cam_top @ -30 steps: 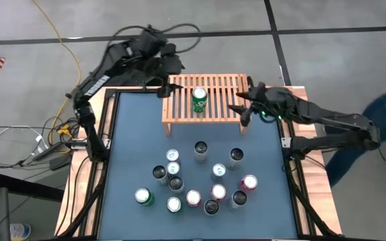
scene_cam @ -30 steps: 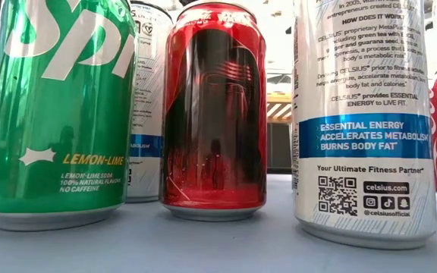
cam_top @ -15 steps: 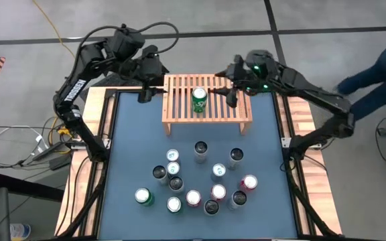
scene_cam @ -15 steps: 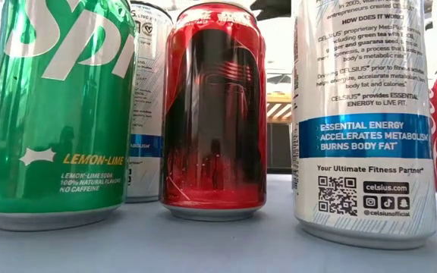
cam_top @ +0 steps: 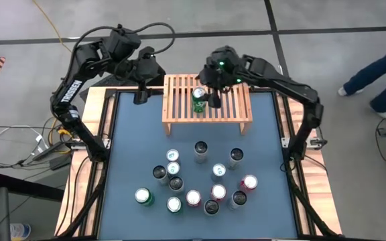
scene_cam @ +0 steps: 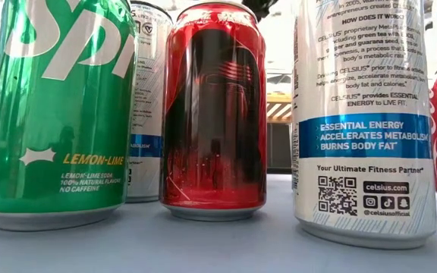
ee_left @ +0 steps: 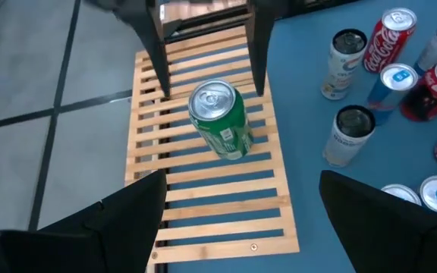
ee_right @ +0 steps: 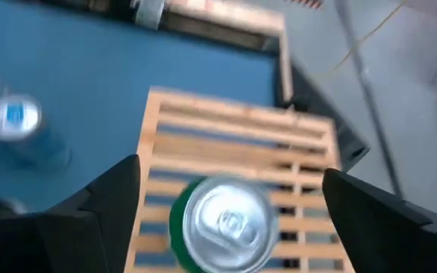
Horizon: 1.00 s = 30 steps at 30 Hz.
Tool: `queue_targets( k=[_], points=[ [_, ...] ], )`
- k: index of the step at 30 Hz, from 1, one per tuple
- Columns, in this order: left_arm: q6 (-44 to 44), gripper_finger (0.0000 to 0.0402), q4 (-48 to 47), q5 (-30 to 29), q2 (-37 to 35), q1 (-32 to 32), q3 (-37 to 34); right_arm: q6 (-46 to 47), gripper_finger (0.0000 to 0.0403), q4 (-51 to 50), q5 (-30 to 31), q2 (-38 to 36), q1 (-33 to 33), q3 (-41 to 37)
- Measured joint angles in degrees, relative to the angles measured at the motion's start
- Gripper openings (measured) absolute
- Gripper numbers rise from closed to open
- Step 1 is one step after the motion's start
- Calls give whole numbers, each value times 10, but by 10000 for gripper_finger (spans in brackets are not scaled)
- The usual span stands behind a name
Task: Place canned beverage on shelf
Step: Put the top green soda can on the shelf
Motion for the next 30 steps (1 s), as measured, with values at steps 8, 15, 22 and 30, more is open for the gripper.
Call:
queue_targets(
  k=[8, 15, 22, 30],
  points=[
    [-15, 334, 1, -2, 0, 0, 0, -34, 355, -121, 2, 66, -19, 46],
    [-38, 334, 2, -3, 0, 0, 0, -69, 355, -113, 2, 75, -21, 47],
    [-54, 334, 2, -2, 0, 0, 0, -94, 354, -102, -10, 73, -23, 47],
    [-61, 334, 2, -2, 0, 0, 0, -101, 329, -96, -45, 73, -21, 47]
  ],
)
